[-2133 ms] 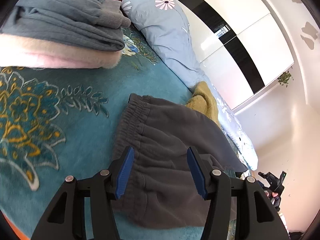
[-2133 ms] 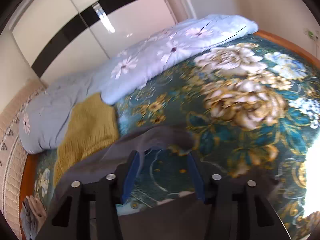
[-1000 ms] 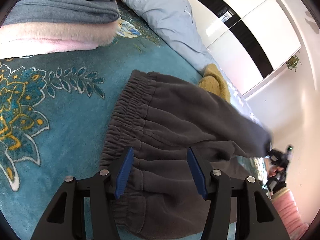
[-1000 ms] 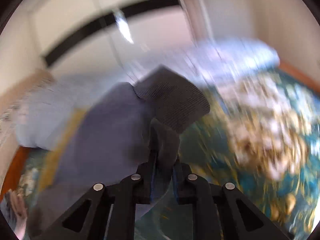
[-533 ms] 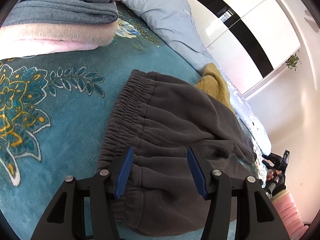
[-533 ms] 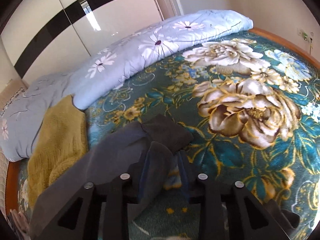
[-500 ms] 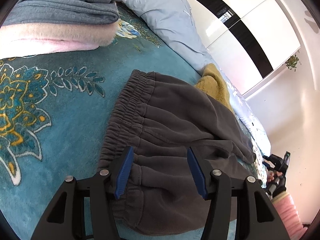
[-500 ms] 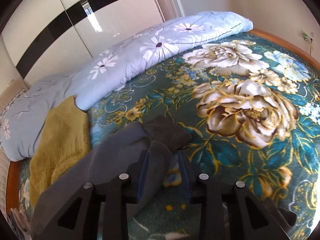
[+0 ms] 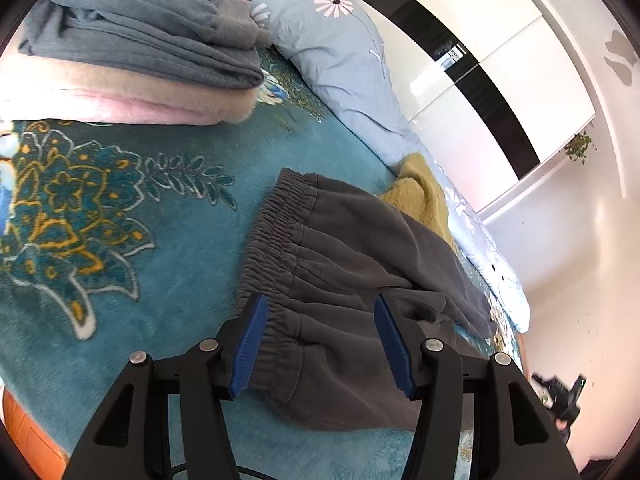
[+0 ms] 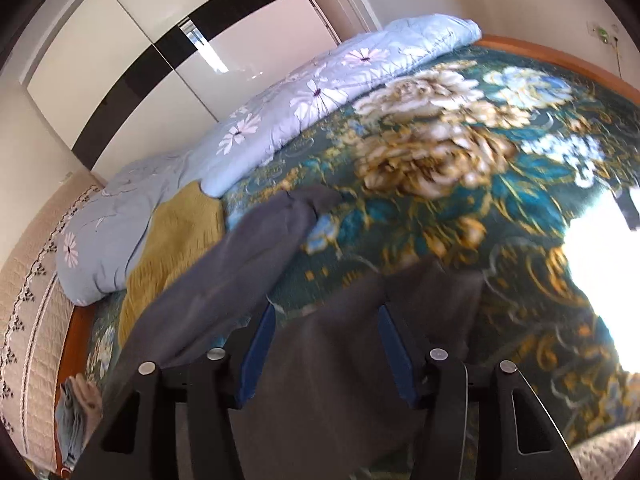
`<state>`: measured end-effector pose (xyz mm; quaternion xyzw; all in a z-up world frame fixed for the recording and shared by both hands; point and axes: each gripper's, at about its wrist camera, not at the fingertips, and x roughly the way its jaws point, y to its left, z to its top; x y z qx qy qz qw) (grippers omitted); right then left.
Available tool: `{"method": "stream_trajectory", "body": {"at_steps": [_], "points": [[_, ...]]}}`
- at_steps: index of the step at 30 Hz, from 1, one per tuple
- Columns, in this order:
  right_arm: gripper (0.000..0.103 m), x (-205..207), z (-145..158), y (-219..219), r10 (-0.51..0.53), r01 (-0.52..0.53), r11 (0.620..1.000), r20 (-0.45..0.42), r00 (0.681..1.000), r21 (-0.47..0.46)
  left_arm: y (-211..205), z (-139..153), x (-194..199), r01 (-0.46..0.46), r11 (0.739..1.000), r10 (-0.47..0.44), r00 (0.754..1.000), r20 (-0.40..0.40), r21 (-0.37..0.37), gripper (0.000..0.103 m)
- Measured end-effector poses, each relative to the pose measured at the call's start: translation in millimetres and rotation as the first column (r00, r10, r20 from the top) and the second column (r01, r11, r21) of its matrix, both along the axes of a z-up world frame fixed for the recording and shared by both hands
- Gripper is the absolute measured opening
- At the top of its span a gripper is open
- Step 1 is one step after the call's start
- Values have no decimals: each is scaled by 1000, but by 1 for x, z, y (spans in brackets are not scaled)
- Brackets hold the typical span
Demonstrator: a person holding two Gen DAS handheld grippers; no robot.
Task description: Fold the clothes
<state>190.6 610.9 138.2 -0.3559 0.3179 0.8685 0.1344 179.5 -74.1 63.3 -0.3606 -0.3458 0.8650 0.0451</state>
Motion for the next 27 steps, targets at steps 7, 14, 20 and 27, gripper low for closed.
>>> {"method": "stream_trajectory", "body": {"at_steps": [7, 14, 20, 27], "points": [[58, 36, -38, 15, -53, 57, 996, 66, 996, -72, -13, -16, 17, -46, 998, 44, 998, 44, 44, 57], [58, 37, -77, 29, -54, 69, 971, 73, 996, -229, -26, -37, 34, -87, 990, 77, 993, 86, 113, 59], [60, 38, -84, 35, -48, 62, 952, 55, 997, -301, -11, -54, 24, -27, 967, 0, 994, 108, 253, 60], [60, 36, -83, 34, -39, 54, 950, 53, 998, -307, 29, -69, 4, 4, 961, -43, 990, 136, 276, 60]]}}
